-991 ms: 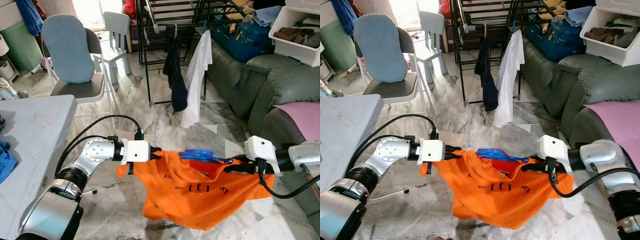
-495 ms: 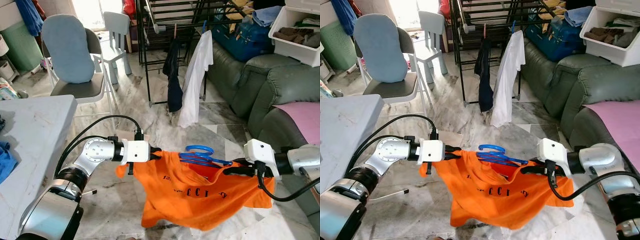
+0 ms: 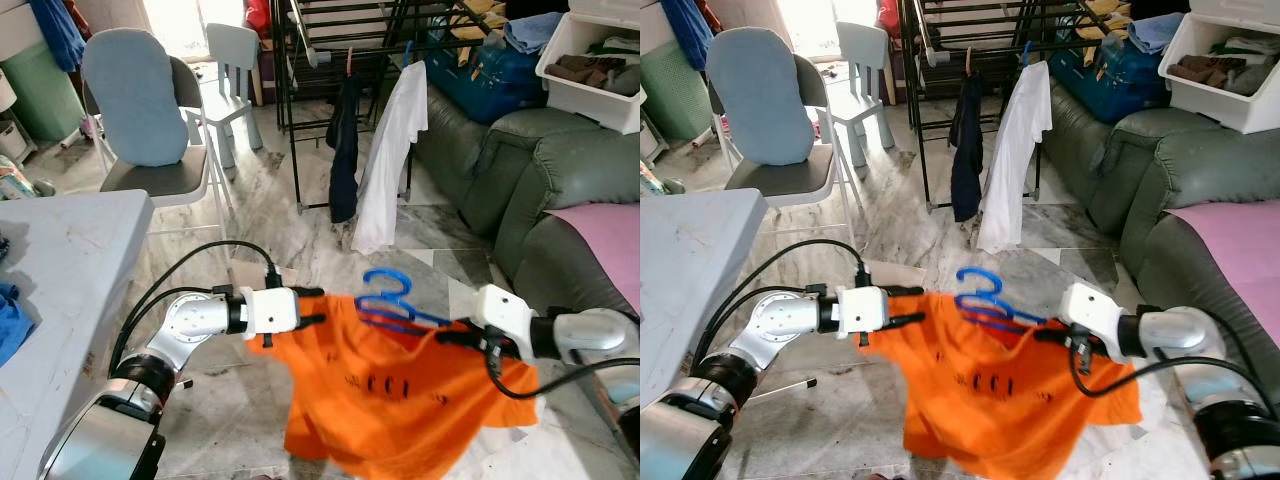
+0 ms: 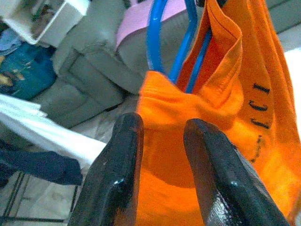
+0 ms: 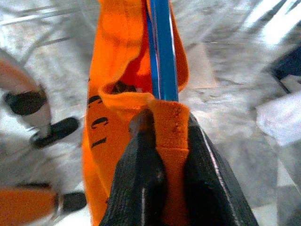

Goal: Hang hanger

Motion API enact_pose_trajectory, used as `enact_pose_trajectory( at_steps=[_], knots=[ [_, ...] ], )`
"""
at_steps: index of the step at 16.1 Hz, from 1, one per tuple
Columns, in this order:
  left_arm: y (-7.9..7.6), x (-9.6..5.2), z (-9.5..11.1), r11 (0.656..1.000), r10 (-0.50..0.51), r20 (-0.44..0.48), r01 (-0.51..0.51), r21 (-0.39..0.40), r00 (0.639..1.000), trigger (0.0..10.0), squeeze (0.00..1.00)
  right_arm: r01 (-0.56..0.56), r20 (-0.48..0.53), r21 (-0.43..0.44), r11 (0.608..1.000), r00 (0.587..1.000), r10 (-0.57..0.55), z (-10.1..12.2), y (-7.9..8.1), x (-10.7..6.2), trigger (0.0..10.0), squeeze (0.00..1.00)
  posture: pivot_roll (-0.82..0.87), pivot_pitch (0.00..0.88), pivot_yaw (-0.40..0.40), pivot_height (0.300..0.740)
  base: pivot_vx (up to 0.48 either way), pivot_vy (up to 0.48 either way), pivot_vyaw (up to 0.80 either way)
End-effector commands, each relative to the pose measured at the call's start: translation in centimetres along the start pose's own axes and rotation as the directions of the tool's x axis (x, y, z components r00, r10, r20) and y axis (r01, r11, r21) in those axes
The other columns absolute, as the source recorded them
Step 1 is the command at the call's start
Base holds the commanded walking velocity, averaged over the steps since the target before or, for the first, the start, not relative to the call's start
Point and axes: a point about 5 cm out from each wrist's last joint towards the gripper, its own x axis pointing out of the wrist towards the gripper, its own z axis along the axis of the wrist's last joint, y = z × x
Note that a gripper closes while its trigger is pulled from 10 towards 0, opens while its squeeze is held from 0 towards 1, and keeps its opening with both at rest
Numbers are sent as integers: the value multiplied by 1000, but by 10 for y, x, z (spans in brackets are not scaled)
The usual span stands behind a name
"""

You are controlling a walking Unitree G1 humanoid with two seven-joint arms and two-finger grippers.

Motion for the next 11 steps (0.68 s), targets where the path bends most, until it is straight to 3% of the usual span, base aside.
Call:
enact_pose_trajectory(
  at_steps=[1, 11],
  knots=[
    [4, -4, 2, 1000, 26, 9, -26, 18, 1000, 10000, 1000, 62, 24, -13, 998, 998, -61, 8, -11, -4, 0, 0, -201, 0, 26, 740, 0, 0, 0],
    [4, -4, 2, 1000, 26, 9, -26, 18, 1000, 10000, 1000, 62, 24, -13, 998, 998, -61, 8, -11, -4, 0, 0, -201, 0, 26, 740, 0, 0, 0]
  ],
)
